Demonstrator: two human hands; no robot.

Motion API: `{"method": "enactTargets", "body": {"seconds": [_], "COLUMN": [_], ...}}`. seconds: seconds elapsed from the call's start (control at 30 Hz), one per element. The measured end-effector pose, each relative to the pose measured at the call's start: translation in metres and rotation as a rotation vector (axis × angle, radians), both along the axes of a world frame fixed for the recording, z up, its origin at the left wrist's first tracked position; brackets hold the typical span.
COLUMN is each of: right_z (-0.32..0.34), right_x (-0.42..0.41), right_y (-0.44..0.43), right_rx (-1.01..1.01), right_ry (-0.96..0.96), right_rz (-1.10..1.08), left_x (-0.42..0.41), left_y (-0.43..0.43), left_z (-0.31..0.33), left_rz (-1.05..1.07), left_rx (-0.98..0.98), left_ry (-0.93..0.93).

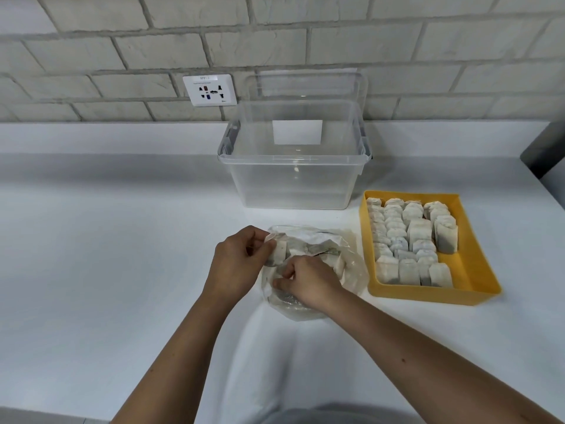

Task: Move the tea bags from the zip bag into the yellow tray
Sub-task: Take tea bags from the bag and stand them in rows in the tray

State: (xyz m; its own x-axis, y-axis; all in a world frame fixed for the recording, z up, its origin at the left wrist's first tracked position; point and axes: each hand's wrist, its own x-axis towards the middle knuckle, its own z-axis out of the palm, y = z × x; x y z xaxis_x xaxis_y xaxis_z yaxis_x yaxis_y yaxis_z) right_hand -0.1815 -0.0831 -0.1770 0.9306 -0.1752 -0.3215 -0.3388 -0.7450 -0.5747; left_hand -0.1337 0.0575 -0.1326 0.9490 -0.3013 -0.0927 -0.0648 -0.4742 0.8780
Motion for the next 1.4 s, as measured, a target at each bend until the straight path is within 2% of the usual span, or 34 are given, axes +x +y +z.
{"method": "enactTargets", "body": {"seconds": [0.1,0.2,0.37,0.57,0.73,0.97,1.23,1.4], "right_z": [-0.003,0.000,0.023,0.032,0.042,0.035,0.026,0.027], "right_x": [-0.001,-0.011,-0.041,-0.052,-0.052,-0.045,-0.039,-0.034], "right_y": [0.001,-0.011,-0.041,-0.049,-0.050,-0.037,-0.035,-0.033], "right_rx": [0.040,0.151,0.679,0.839,0.841,0.685,0.474,0.507], "right_ry": [-0.017,-0.154,-0.304,-0.327,-0.352,-0.379,-0.456,-0.457], "right_rz": [-0.044,-0.147,-0.322,-0.300,-0.217,-0.412,-0.390,-0.374], "left_x": [0.000,0.001,0.005,-0.004,-0.006,-0.019,-0.028,-0.026], "left_y": [0.002,0.005,0.008,-0.009,-0.014,-0.023,-0.029,-0.026], "left_z": [0.000,0.001,0.005,0.003,0.001,0.007,0.011,0.007], "left_rz": [0.010,0.006,0.047,-0.007,-0.039,-0.045,-0.020,-0.014], "left_rx": [-0.019,-0.033,-0.114,-0.159,-0.216,-0.361,-0.390,-0.292], "left_ry": [0.014,0.027,0.056,0.142,0.223,0.373,0.396,0.280]}}
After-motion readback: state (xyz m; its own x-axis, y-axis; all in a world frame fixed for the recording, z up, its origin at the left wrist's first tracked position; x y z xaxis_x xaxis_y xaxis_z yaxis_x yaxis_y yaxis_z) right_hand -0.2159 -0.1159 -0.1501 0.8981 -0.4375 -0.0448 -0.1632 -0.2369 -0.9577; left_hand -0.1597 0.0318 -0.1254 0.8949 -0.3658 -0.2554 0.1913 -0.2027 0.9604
